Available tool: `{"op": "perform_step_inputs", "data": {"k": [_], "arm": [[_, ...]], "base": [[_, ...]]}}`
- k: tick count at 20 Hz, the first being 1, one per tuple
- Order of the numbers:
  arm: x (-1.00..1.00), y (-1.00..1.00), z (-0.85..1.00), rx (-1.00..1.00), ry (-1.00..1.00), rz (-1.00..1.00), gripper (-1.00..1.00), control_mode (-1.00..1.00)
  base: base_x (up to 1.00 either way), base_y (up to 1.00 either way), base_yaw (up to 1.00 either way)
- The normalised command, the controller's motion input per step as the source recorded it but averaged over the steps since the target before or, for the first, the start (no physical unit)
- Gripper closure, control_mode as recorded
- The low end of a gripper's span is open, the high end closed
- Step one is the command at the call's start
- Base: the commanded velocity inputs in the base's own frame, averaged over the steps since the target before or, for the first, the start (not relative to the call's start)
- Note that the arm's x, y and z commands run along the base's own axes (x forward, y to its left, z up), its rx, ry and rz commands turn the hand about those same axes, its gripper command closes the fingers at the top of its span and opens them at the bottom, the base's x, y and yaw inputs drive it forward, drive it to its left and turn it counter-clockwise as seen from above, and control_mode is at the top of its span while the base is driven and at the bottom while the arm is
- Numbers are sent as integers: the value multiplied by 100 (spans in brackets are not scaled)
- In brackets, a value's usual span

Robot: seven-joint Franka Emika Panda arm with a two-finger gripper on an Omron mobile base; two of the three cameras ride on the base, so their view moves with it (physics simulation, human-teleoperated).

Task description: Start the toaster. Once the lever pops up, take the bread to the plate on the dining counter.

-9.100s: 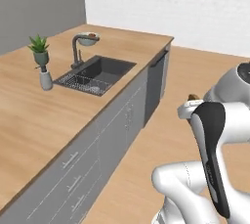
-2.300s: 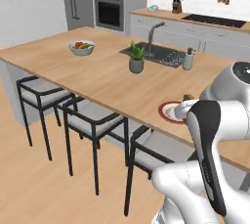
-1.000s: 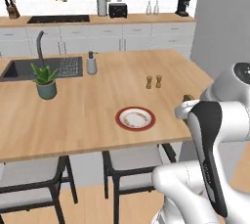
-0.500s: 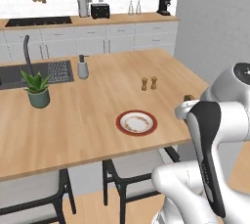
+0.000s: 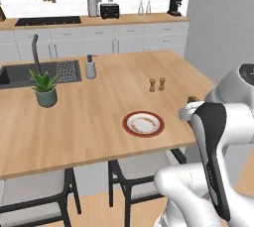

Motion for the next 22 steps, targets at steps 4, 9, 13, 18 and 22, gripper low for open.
{"op": "perform_step_inputs", "data": {"k": [4,9,13,18,22], "arm": [[0,0,0,0,0,0,100,100],[48,14,-27,0,8,17,100,-100],[100,0,-23,4,12,17,100,-100],[93,-22,-26,15,13,13,100,-100],[72,-14,-26,13,10,5,100,-100]], "base": [[21,28,25],[6,6,5],[0,0,0],[0,0,0],[0,0,0]]}}
